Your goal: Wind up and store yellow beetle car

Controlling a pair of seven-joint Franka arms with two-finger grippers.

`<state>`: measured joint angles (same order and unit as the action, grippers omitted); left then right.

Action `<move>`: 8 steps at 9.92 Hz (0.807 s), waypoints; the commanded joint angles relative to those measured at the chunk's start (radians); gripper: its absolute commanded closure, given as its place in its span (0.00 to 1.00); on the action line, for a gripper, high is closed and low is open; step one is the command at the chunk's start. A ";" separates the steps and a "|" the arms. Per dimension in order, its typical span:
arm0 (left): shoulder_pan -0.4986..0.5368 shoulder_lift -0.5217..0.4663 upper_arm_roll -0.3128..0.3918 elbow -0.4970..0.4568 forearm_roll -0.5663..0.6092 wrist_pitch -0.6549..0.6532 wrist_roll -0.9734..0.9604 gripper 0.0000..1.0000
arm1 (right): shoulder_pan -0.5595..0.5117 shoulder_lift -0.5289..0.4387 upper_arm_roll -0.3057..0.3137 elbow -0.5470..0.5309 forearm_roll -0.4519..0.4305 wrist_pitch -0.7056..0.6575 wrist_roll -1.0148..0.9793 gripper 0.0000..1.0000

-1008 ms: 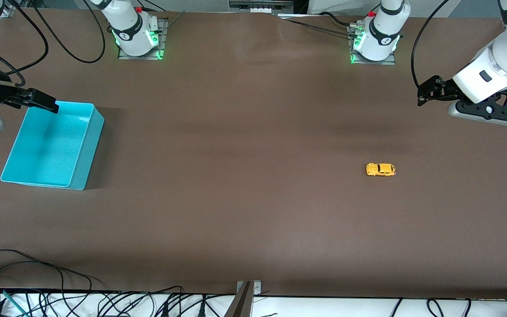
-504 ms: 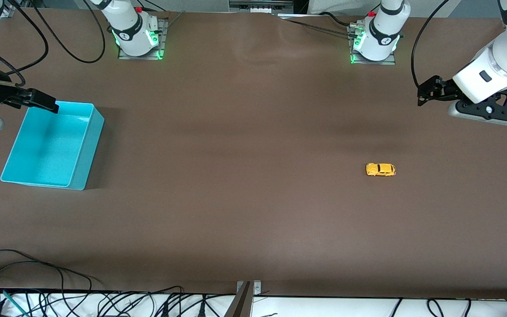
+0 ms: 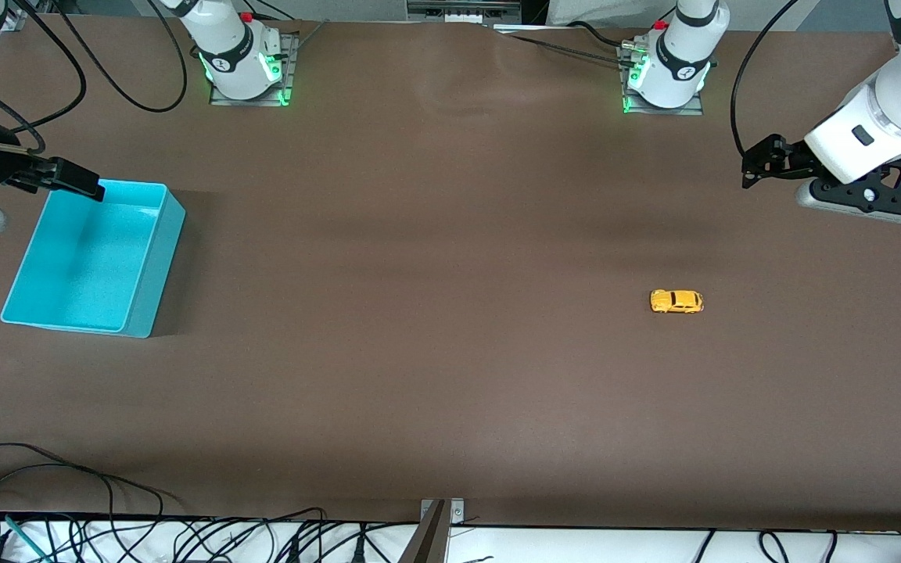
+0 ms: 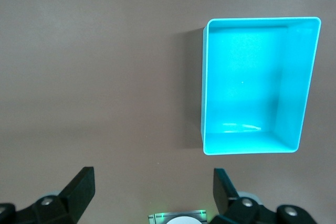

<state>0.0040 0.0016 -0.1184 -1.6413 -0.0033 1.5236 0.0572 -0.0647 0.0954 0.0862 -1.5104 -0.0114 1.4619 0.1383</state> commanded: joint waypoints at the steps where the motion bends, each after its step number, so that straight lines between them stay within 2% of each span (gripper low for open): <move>1: 0.004 0.017 -0.003 0.037 -0.007 -0.023 -0.007 0.00 | -0.007 0.003 0.006 0.009 -0.010 -0.017 0.009 0.00; 8: 0.005 0.017 -0.003 0.037 -0.007 -0.023 -0.007 0.00 | -0.007 0.003 0.006 0.009 -0.010 -0.015 0.001 0.00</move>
<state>0.0040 0.0016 -0.1184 -1.6412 -0.0033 1.5236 0.0572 -0.0647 0.0965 0.0862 -1.5104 -0.0114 1.4612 0.1384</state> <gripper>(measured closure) 0.000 0.000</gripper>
